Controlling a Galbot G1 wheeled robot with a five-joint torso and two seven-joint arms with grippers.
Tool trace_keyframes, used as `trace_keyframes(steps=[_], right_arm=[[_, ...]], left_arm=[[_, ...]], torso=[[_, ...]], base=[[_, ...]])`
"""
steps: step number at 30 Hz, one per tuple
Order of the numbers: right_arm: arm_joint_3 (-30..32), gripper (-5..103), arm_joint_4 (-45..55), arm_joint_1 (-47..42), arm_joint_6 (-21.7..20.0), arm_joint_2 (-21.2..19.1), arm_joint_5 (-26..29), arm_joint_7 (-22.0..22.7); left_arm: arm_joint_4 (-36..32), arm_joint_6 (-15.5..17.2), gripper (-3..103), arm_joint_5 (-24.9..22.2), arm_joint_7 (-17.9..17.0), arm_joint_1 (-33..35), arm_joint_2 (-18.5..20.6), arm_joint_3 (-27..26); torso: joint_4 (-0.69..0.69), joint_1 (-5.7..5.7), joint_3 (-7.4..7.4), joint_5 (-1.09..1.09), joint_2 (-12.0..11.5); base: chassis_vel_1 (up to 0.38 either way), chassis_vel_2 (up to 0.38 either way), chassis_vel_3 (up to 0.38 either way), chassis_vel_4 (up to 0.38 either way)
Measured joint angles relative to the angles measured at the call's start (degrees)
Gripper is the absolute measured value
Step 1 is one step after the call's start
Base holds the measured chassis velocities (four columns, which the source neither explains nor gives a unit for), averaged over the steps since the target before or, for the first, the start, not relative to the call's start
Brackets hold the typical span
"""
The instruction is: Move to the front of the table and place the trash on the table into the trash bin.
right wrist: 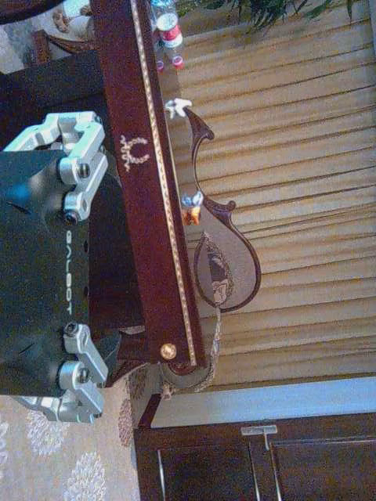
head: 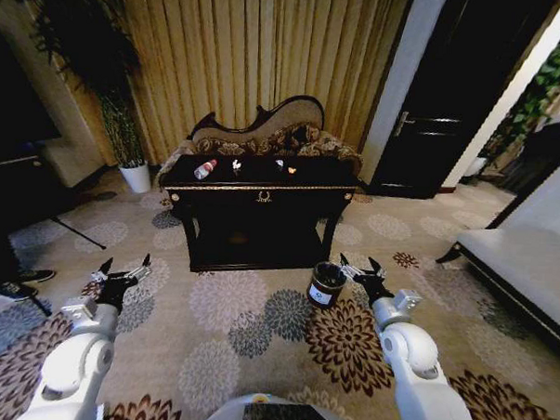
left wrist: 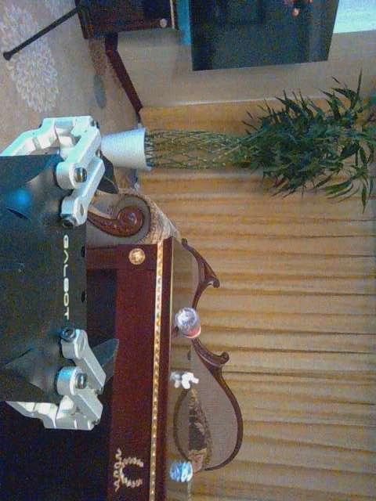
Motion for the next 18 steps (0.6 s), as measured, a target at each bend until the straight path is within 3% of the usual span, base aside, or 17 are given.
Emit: trace_keyframes(steps=[18], right_arm=[[-0.1,100,-0.2,-0.2,0.3,0.1,0.0,0.0]], left_arm=[[-0.2,-0.2,100,0.1,0.4,0.7,-0.5,-0.2]], torso=[[-0.01,0.0,0.0,0.0,0.0]], base=[[-0.208,0.203,0.201,-0.195]])
